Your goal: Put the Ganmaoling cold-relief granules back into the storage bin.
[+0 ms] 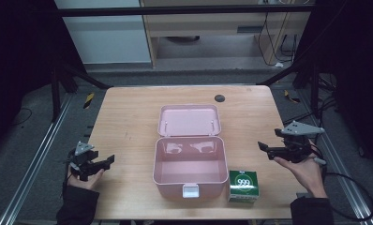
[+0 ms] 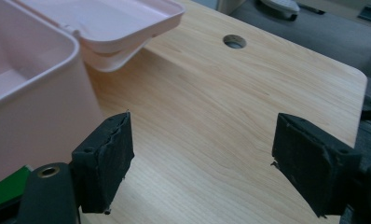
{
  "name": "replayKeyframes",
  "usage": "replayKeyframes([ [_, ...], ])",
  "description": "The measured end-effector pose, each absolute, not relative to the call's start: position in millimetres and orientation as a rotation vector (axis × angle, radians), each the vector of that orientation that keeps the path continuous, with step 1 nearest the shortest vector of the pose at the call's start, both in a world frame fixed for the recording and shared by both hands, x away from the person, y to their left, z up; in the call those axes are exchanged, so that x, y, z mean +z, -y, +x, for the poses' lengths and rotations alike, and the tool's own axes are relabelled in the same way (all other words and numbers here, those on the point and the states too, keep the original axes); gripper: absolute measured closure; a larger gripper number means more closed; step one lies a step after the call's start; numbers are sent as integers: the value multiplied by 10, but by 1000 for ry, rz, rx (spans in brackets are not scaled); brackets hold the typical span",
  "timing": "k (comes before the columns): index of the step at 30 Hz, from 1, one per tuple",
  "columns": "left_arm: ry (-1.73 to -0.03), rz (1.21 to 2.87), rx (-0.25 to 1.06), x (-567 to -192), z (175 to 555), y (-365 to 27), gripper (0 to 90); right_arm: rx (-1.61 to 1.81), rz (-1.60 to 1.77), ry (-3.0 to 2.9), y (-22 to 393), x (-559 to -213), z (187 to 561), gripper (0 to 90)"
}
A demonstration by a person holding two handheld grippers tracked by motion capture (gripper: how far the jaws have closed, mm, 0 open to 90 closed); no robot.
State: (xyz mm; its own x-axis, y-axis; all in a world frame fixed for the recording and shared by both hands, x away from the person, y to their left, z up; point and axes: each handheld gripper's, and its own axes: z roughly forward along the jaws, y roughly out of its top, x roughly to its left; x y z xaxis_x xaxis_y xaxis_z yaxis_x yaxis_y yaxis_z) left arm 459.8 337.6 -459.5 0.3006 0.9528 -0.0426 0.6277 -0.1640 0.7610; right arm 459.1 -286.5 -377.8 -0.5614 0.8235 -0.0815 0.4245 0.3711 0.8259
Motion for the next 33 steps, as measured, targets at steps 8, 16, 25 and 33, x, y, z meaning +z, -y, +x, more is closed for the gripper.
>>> replayKeyframes([
  [8,-1403,1906,602,-4605,4600,-3354,268,990,968,-2269,2741,-3615,4580,192],
  [16,-1401,1924,596,-4624,4616,-3337,268,945,865,-2380,2626,-3531,4552,184],
  [25,-1395,1939,594,-4633,4627,-3326,267,835,717,-2551,2442,-3507,4443,168],
  [33,-1389,1945,590,-4641,4645,-3316,265,783,625,-2636,2329,-3481,4375,160],
])
